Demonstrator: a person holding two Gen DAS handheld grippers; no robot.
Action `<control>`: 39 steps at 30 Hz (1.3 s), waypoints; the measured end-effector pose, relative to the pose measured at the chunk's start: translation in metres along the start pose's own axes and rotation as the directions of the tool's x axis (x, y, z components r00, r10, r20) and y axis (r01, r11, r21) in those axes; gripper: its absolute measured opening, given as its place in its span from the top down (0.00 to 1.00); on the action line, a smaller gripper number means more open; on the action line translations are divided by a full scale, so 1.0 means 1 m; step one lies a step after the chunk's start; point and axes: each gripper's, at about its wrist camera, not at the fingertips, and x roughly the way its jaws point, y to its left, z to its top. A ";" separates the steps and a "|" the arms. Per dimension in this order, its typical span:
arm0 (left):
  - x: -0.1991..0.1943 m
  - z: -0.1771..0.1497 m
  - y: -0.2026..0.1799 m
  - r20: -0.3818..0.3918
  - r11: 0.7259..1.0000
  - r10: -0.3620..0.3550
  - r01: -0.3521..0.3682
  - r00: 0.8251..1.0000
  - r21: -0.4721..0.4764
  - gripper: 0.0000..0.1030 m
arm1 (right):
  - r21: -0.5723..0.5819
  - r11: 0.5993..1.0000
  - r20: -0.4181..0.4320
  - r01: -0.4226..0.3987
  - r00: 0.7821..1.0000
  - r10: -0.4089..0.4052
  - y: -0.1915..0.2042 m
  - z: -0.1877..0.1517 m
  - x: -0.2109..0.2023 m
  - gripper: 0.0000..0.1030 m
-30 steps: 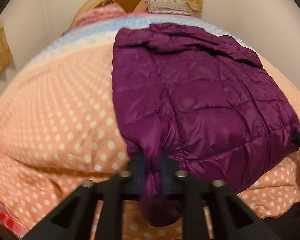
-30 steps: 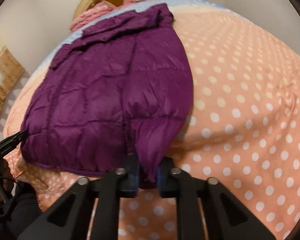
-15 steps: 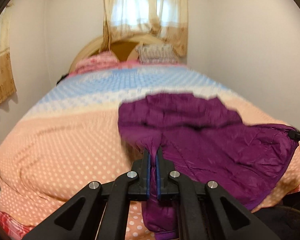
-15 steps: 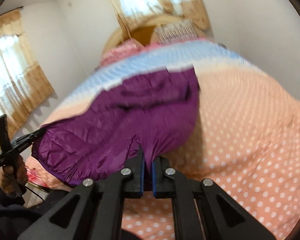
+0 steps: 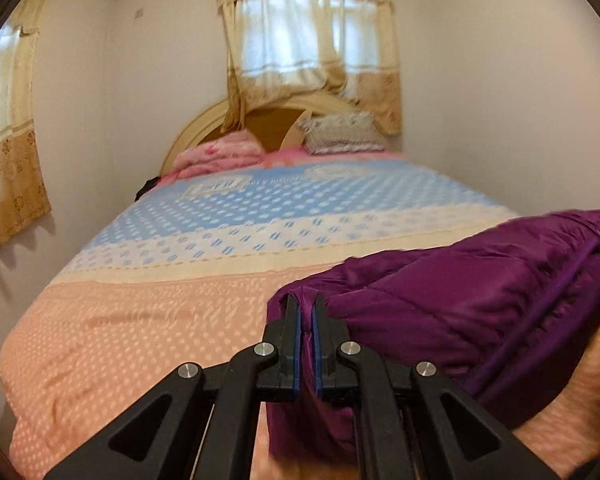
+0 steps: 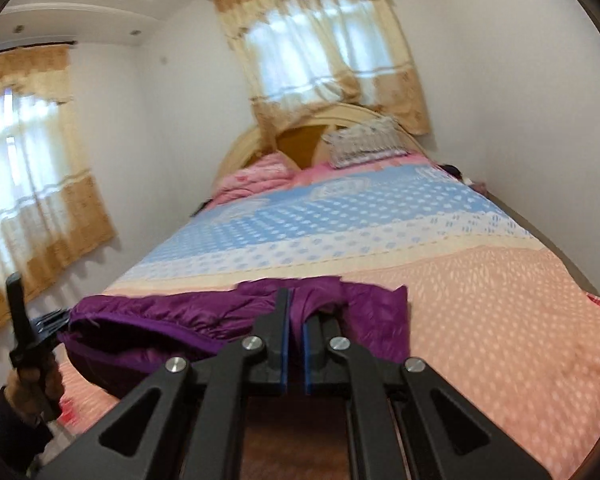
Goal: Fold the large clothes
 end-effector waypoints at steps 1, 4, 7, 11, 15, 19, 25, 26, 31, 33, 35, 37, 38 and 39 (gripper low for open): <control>0.023 0.003 0.003 -0.019 1.000 -0.010 0.010 1.000 -0.015 0.93 | 0.024 1.000 -0.013 0.006 1.000 -0.006 -0.008 0.001 0.012 0.94; 0.065 0.009 0.010 -0.060 0.997 -0.022 0.018 0.998 -0.069 0.84 | 0.066 0.997 -0.060 0.047 0.997 -0.043 -0.027 0.008 0.066 0.94; 0.082 0.018 0.013 -0.020 0.992 0.080 -0.082 0.997 -0.100 0.29 | 0.071 0.993 -0.091 0.093 0.992 -0.087 -0.038 0.007 0.096 0.94; 0.097 0.024 0.019 0.044 0.970 0.205 -0.197 0.978 -0.140 0.06 | 0.076 0.987 -0.136 0.142 0.982 -0.131 -0.049 0.005 0.139 0.94; 0.143 0.023 0.009 -0.034 0.952 0.277 -0.279 0.960 -0.126 0.06 | 0.076 0.976 -0.155 0.206 0.969 -0.193 -0.060 0.003 0.171 0.94; 0.167 0.018 -0.002 -0.098 0.928 0.342 -0.352 0.935 -0.123 0.06 | 0.118 0.964 -0.187 0.240 0.958 -0.215 -0.068 0.008 0.189 0.55; 0.159 0.017 -0.030 -0.047 0.902 0.412 -0.415 0.910 -0.119 0.06 | -0.007 0.968 -0.116 0.250 0.961 -0.249 -0.011 0.014 0.173 0.12; 0.159 0.018 -0.036 -0.039 0.912 0.391 -0.393 0.919 -0.116 0.06 | -0.035 0.971 -0.123 0.235 0.963 -0.238 0.002 0.009 0.175 0.16; 0.177 0.021 -0.072 -0.047 0.922 0.386 -0.387 0.921 -0.006 0.06 | -0.187 0.963 -0.221 0.195 0.947 -0.234 0.049 -0.026 0.215 0.45; 0.198 0.018 -0.074 -0.069 0.904 0.427 -0.425 0.902 0.032 0.06 | -0.206 0.955 -0.245 0.213 0.934 -0.261 0.048 -0.036 0.233 0.47; 0.218 0.014 -0.067 -0.106 0.886 0.464 -0.463 0.879 0.036 0.06 | -0.226 0.944 -0.254 0.241 0.921 -0.296 0.041 -0.041 0.246 0.47; 0.238 0.007 -0.051 -0.191 0.886 0.455 -0.464 0.870 -0.006 0.06 | -0.203 0.943 -0.259 0.263 0.915 -0.310 0.029 -0.043 0.252 0.47; 0.246 0.004 -0.044 -0.230 0.886 0.445 -0.463 0.865 -0.027 0.06 | -0.190 0.945 -0.262 0.265 0.914 -0.309 0.025 -0.043 0.256 0.47; 0.254 0.000 -0.038 -0.266 0.883 0.439 -0.466 0.858 -0.046 0.06 | -0.180 0.947 -0.263 0.268 0.914 -0.308 0.021 -0.044 0.257 0.47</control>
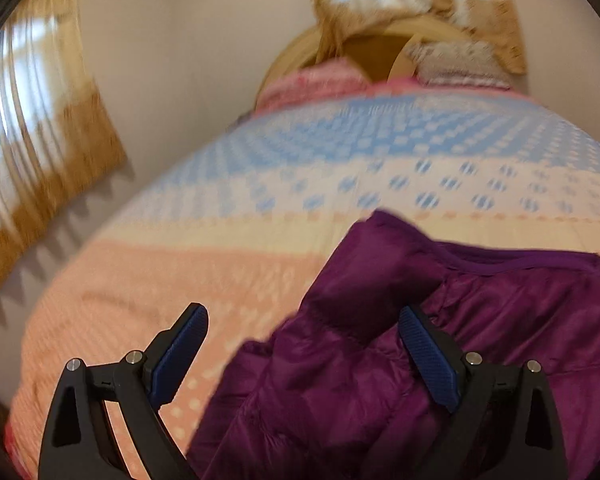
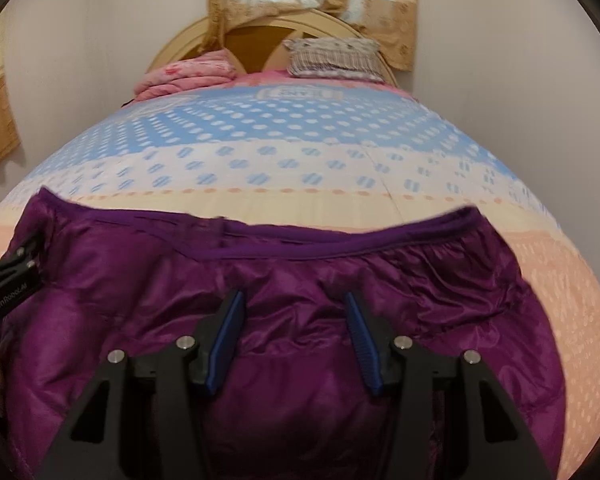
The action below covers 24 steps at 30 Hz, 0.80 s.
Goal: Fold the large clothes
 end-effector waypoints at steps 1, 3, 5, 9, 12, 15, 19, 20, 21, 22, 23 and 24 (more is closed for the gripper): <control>0.005 -0.001 0.000 -0.019 1.000 -0.005 0.004 1.000 -0.008 0.06 | 0.006 1.000 0.001 -0.003 1.000 0.003 -0.002 0.000 0.002 0.47; 0.011 -0.002 -0.002 -0.038 1.000 -0.011 0.011 0.999 -0.010 0.06 | 0.010 1.000 -0.006 -0.006 1.000 0.006 -0.004 0.000 0.007 0.47; 0.016 -0.002 -0.006 -0.056 1.000 -0.015 0.015 0.998 0.001 0.06 | 0.019 1.000 -0.012 -0.005 1.000 0.005 -0.004 0.000 0.011 0.47; 0.026 -0.003 -0.009 -0.107 0.999 -0.033 0.033 0.994 -0.001 0.06 | 0.055 0.998 -0.022 -0.019 1.000 0.020 -0.011 -0.001 0.014 0.46; 0.029 -0.004 -0.008 -0.121 0.999 -0.034 0.033 0.992 -0.008 0.05 | 0.072 0.997 -0.032 -0.023 0.999 0.025 -0.014 -0.001 0.018 0.46; 0.030 -0.005 -0.007 -0.130 0.999 -0.036 0.034 0.991 -0.012 0.05 | 0.063 0.998 -0.045 -0.013 0.999 0.016 -0.011 -0.001 0.022 0.45; 0.034 -0.006 -0.007 -0.149 0.999 -0.039 0.037 0.988 -0.016 0.04 | 0.045 0.999 -0.066 0.003 0.998 0.000 -0.007 -0.001 0.027 0.44; 0.035 -0.006 -0.007 -0.153 0.999 -0.042 0.040 0.987 -0.019 0.04 | 0.040 0.999 -0.071 0.006 0.997 -0.003 -0.006 -0.001 0.029 0.43; 0.036 -0.007 -0.006 -0.156 0.999 -0.045 0.042 0.987 -0.021 0.04 | 0.037 0.999 -0.076 0.009 0.997 -0.006 -0.005 -0.001 0.031 0.43; 0.036 -0.007 -0.006 -0.159 0.999 -0.047 0.043 0.986 -0.023 0.04 | 0.033 0.999 -0.082 0.011 0.997 -0.009 -0.005 0.000 0.033 0.42; 0.037 -0.007 -0.006 -0.162 0.999 -0.049 0.045 0.986 -0.025 0.04 | 0.030 0.999 -0.085 0.014 0.996 -0.011 -0.004 0.000 0.034 0.42; 0.037 -0.006 -0.005 -0.164 0.999 -0.051 0.047 0.985 -0.026 0.04 | 0.029 0.999 -0.088 0.017 0.996 -0.014 -0.004 0.000 0.034 0.42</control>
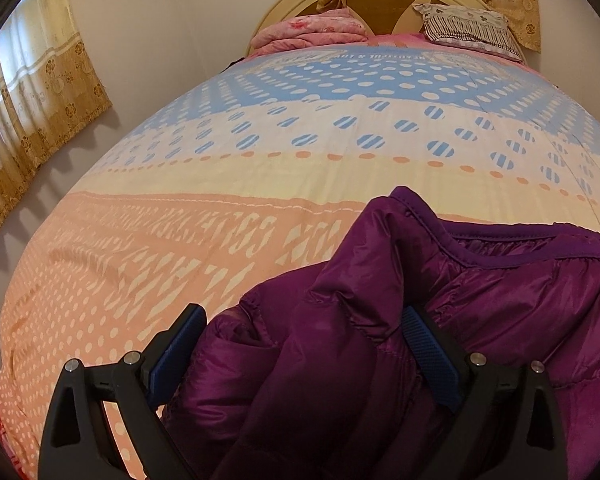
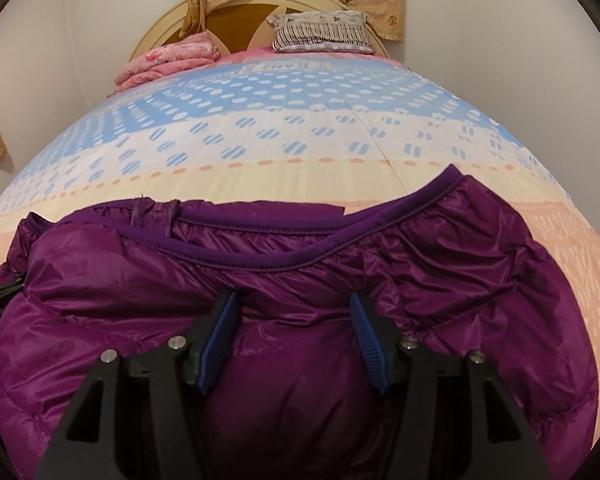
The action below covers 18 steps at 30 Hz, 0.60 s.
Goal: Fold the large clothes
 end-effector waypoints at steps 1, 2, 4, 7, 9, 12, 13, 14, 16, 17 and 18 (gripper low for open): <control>0.000 0.000 0.000 -0.002 1.000 -0.002 0.002 1.000 -0.001 0.04 | 0.001 1.000 -0.001 0.001 1.000 -0.001 0.000 0.000 0.000 0.42; 0.001 0.000 0.001 -0.004 1.000 -0.004 0.004 1.000 -0.002 0.04 | 0.001 1.000 -0.004 0.005 1.000 -0.005 0.000 -0.001 0.001 0.41; 0.002 0.000 0.001 -0.008 1.000 -0.008 0.008 1.000 -0.004 0.03 | -0.003 1.000 -0.008 0.012 1.000 -0.013 0.001 -0.001 0.002 0.40; 0.002 0.000 0.002 -0.009 1.000 -0.007 0.007 1.000 -0.003 0.03 | -0.004 1.000 -0.009 0.014 1.000 -0.014 0.002 -0.001 0.002 0.40; 0.002 0.000 0.002 -0.009 1.000 -0.008 0.008 1.000 -0.003 0.03 | -0.009 1.000 -0.010 0.023 1.000 -0.023 0.003 -0.001 0.002 0.40; 0.002 0.000 0.002 -0.010 1.000 -0.007 0.007 1.000 -0.002 0.03 | -0.013 0.999 -0.012 0.030 0.999 -0.030 0.003 -0.001 0.004 0.39; 0.002 0.000 0.002 -0.010 1.000 -0.006 0.006 1.000 -0.001 0.03 | -0.013 0.999 -0.013 0.031 0.999 -0.031 0.003 -0.001 0.004 0.39; 0.002 0.000 0.002 -0.010 1.000 -0.005 0.005 1.000 0.000 0.03 | -0.014 0.999 -0.013 0.032 0.999 -0.033 0.003 -0.001 0.004 0.39; 0.003 -0.001 0.002 -0.010 1.000 -0.004 0.004 1.000 0.001 0.03 | -0.014 0.999 -0.014 0.033 0.999 -0.034 0.003 -0.001 0.004 0.39; 0.003 -0.001 0.002 -0.010 1.000 -0.004 0.004 1.000 0.002 0.03 | -0.015 0.999 -0.015 0.035 0.999 -0.036 0.003 -0.001 0.004 0.39; 0.003 -0.001 0.002 -0.010 1.000 -0.004 0.004 1.000 0.003 0.03 | -0.018 0.999 -0.017 0.038 0.999 -0.038 0.003 -0.001 0.004 0.39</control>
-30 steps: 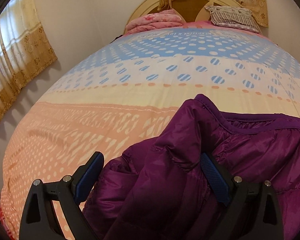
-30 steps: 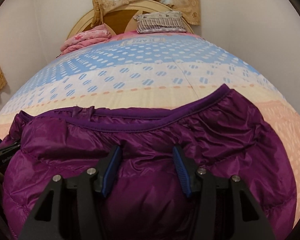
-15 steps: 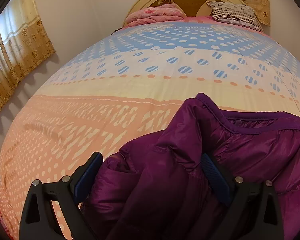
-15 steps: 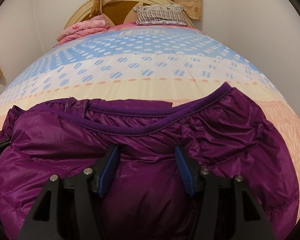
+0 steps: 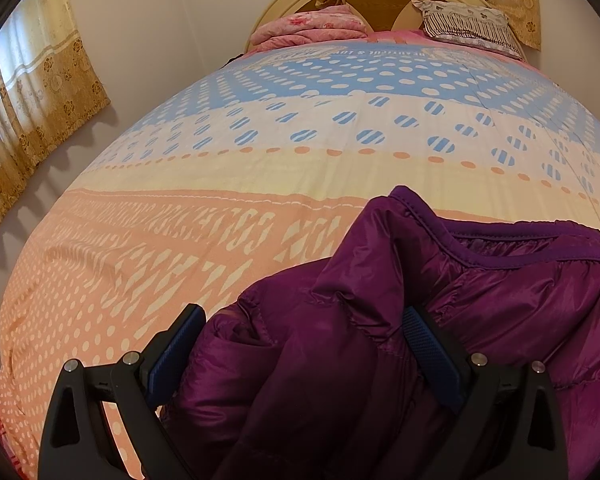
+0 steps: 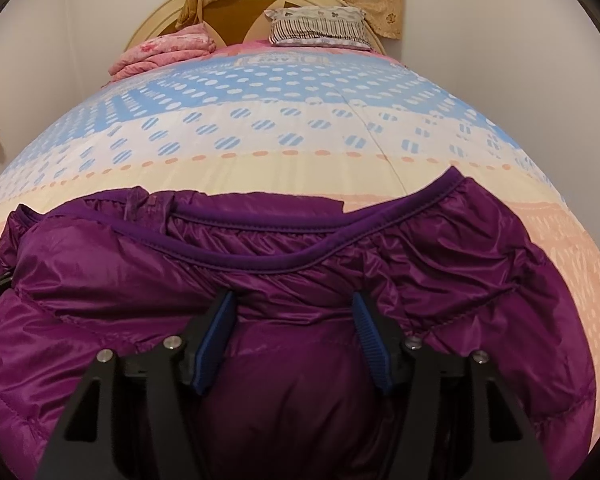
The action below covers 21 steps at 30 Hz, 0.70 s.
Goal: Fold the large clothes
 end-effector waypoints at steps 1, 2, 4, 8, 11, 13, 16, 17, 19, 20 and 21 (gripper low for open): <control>0.000 0.000 0.000 0.000 1.000 0.001 -0.001 1.000 0.001 0.03 | -0.002 1.000 -0.001 0.002 1.000 -0.002 0.001 0.000 0.000 0.39; 0.000 0.000 0.000 0.000 1.000 0.002 -0.002 1.000 0.002 0.03 | -0.004 1.000 -0.003 0.005 1.000 -0.005 0.002 0.000 0.001 0.38; 0.000 0.000 -0.002 -0.001 1.000 0.006 -0.006 1.000 0.006 0.03 | -0.007 1.000 -0.005 0.008 1.000 -0.008 0.002 0.000 0.001 0.38; -0.005 0.002 -0.007 0.002 0.998 0.051 -0.051 0.999 0.032 0.03 | -0.014 1.000 -0.009 0.018 1.000 -0.018 0.004 0.001 0.001 0.37; -0.035 0.007 0.000 0.031 0.999 0.039 -0.038 0.999 -0.006 0.03 | -0.023 0.999 -0.026 0.035 0.999 -0.036 0.005 0.004 -0.004 0.37; -0.065 0.008 0.004 0.104 0.999 -0.021 0.025 0.994 -0.043 0.03 | -0.010 0.998 -0.002 0.057 0.998 -0.057 0.008 0.007 -0.020 0.37; -0.098 0.004 -0.010 0.188 0.997 -0.068 0.074 0.980 -0.025 0.03 | 0.051 0.998 0.074 0.043 0.996 -0.047 0.017 0.009 -0.048 0.37; -0.100 0.002 -0.016 0.196 0.997 -0.069 0.073 0.978 -0.012 0.03 | 0.057 0.998 0.085 0.027 0.996 -0.032 0.023 0.009 -0.053 0.37; -0.095 -0.005 -0.033 0.199 0.999 -0.046 0.043 0.979 0.020 0.03 | 0.037 0.999 0.091 0.023 0.996 -0.026 0.036 0.006 -0.054 0.37; -0.085 -0.010 -0.040 0.178 0.999 -0.012 0.006 0.984 0.034 0.03 | 0.021 0.998 0.083 0.053 0.995 -0.055 0.042 0.001 -0.048 0.37; -0.073 -0.014 -0.044 0.144 0.999 0.004 -0.010 0.990 0.043 0.03 | 0.027 0.997 0.070 0.070 0.995 -0.072 0.041 -0.003 -0.041 0.37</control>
